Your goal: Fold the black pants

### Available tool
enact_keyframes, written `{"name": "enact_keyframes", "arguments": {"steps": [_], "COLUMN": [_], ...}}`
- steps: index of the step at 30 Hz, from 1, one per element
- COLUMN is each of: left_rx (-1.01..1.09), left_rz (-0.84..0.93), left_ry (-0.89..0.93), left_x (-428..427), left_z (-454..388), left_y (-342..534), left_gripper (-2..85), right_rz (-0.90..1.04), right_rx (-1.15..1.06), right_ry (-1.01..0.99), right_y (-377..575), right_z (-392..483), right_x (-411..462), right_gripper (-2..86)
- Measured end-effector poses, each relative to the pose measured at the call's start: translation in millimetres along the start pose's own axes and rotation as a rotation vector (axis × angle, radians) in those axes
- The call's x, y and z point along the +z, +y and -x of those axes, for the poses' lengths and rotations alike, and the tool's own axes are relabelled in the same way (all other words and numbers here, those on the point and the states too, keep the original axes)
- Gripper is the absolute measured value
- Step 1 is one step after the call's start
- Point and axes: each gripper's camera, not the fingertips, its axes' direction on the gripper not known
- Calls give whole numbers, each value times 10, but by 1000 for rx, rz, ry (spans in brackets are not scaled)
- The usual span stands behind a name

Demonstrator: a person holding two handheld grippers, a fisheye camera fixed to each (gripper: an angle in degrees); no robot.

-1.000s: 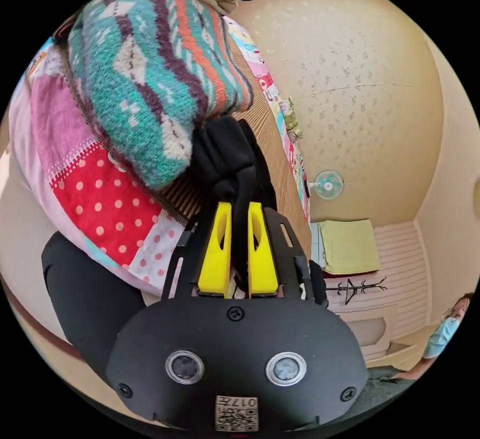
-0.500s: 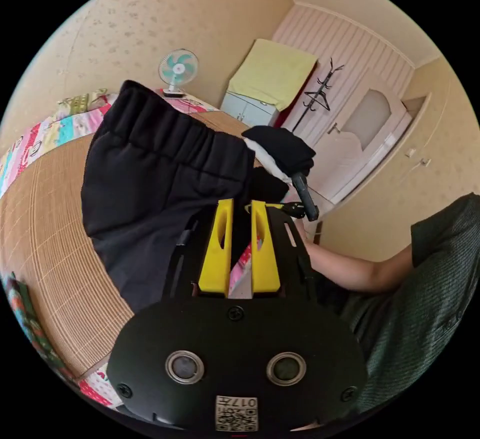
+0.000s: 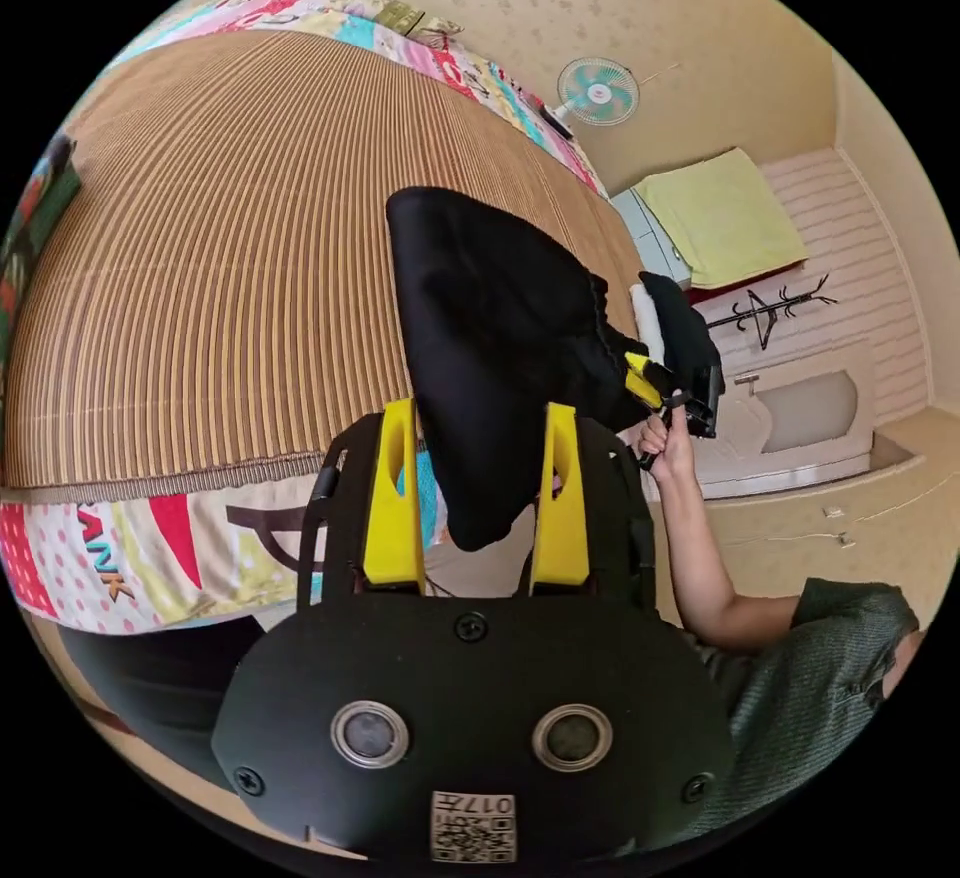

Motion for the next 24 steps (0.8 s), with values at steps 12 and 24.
{"name": "enact_keyframes", "arguments": {"steps": [12, 24], "left_rx": [-145, 200], "left_rz": [-16, -27], "left_ry": [282, 751], "left_x": [37, -615], "left_z": [773, 662], "left_y": [334, 513], "left_gripper": [137, 67], "right_rz": [182, -160], "right_rx": [118, 14], "right_ry": [228, 520], "right_y": [413, 583], "right_z": [-36, 437], "right_x": [-75, 680], "right_gripper": [60, 5]}}
